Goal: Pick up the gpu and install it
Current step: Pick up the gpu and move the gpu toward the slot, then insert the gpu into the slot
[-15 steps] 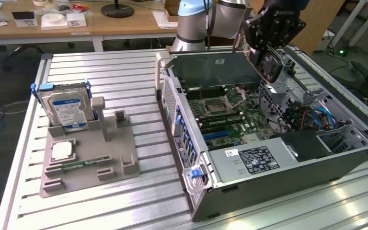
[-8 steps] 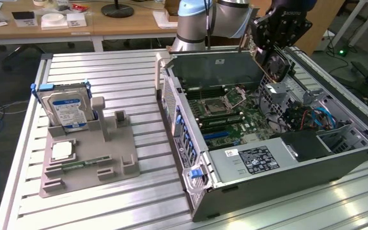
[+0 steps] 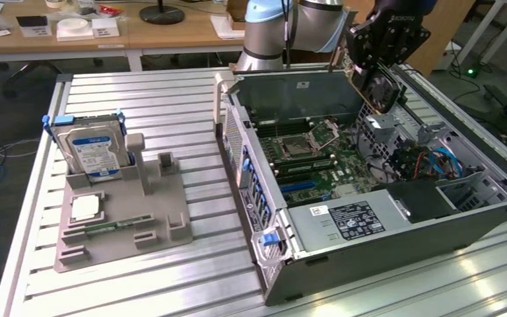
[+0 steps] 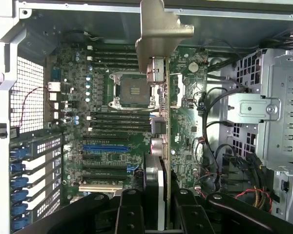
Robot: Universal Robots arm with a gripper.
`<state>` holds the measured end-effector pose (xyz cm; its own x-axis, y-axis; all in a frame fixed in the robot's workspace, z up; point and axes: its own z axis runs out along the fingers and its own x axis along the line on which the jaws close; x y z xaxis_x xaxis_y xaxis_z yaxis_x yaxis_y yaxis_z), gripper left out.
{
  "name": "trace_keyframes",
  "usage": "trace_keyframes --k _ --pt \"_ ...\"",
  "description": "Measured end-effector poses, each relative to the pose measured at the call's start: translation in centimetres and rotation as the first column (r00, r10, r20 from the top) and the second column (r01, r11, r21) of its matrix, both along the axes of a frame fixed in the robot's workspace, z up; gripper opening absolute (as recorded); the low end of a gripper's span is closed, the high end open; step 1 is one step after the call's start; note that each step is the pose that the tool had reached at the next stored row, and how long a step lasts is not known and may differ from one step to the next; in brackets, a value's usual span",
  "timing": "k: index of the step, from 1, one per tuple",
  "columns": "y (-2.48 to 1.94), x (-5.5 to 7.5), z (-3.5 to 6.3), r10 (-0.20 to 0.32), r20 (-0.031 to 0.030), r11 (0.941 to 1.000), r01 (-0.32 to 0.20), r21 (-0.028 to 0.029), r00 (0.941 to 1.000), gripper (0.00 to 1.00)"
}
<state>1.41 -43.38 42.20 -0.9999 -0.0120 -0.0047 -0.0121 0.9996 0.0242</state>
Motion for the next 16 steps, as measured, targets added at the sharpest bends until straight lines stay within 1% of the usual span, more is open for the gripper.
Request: trace_keyframes --k 6,8,12,16 --pt "0.0 0.0 0.0 0.001 0.0 1.0 -0.001 0.0 1.0 0.28" --pt "0.0 0.0 0.0 0.009 0.0 1.0 -0.009 0.0 1.0 0.28" --pt "-0.01 0.0 0.0 0.05 0.0 0.9988 -0.05 0.0 0.9988 0.28" --pt "-0.07 -0.05 0.0 0.092 0.0 0.9957 -0.092 0.0 0.9957 0.28"
